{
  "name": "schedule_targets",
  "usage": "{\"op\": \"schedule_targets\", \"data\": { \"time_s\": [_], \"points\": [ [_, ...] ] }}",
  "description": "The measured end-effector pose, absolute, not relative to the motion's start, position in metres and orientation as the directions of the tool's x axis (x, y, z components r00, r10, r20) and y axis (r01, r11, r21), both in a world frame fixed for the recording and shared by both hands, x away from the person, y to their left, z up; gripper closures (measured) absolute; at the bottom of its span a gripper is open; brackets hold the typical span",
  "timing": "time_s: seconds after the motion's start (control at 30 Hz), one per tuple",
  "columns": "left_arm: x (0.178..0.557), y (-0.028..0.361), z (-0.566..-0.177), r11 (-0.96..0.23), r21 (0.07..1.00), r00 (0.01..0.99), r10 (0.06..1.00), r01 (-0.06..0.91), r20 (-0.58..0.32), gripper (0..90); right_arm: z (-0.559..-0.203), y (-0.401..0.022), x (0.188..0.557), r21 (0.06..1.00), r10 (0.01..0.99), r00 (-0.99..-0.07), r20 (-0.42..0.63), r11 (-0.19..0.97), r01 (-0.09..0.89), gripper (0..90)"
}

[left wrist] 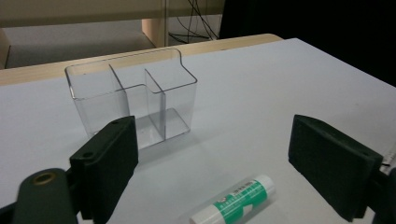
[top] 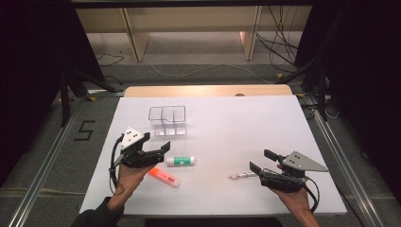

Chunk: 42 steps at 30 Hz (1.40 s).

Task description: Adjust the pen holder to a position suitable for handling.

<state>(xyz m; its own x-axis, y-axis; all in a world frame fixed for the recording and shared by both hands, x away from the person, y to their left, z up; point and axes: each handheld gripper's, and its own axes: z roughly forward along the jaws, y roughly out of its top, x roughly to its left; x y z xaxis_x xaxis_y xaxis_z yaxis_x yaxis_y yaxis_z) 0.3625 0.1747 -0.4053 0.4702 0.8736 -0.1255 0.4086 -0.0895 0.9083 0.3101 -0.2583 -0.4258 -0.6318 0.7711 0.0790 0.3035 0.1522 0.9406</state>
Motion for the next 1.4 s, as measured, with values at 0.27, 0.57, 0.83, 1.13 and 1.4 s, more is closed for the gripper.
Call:
{"op": "schedule_targets", "data": {
  "time_s": [0.27, 0.57, 0.83, 1.13, 1.4],
  "points": [
    [0.383, 0.180, -0.410, -0.093, 0.893, 0.413, 0.904, 0.440, -0.109, 20.1, -0.426, -0.259, 0.310, 0.939, 0.775, -0.627, 0.084, 0.149, 0.311, 28.7],
    [0.407, 0.198, -0.411, -0.081, 0.893, 0.311, 0.948, 0.442, -0.067, 40.7, -0.427, -0.260, 0.311, 0.938, 0.778, -0.622, 0.086, 0.147, 0.314, 29.1],
    [0.426, 0.214, -0.416, -0.053, 0.880, 0.226, 0.972, 0.472, -0.062, 61.8, -0.428, -0.260, 0.312, 0.937, 0.779, -0.622, 0.085, 0.150, 0.316, 29.3],
    [0.450, 0.236, -0.426, -0.018, 0.869, 0.153, 0.986, 0.495, -0.067, 83.8, -0.429, -0.260, 0.313, 0.934, 0.781, -0.619, 0.086, 0.153, 0.322, 29.6],
    [0.466, 0.239, -0.435, -0.016, 0.856, 0.137, 0.988, 0.516, -0.064, 89.2, -0.429, -0.260, 0.314, 0.933, 0.782, -0.618, 0.086, 0.154, 0.325, 29.8]
  ]
}}
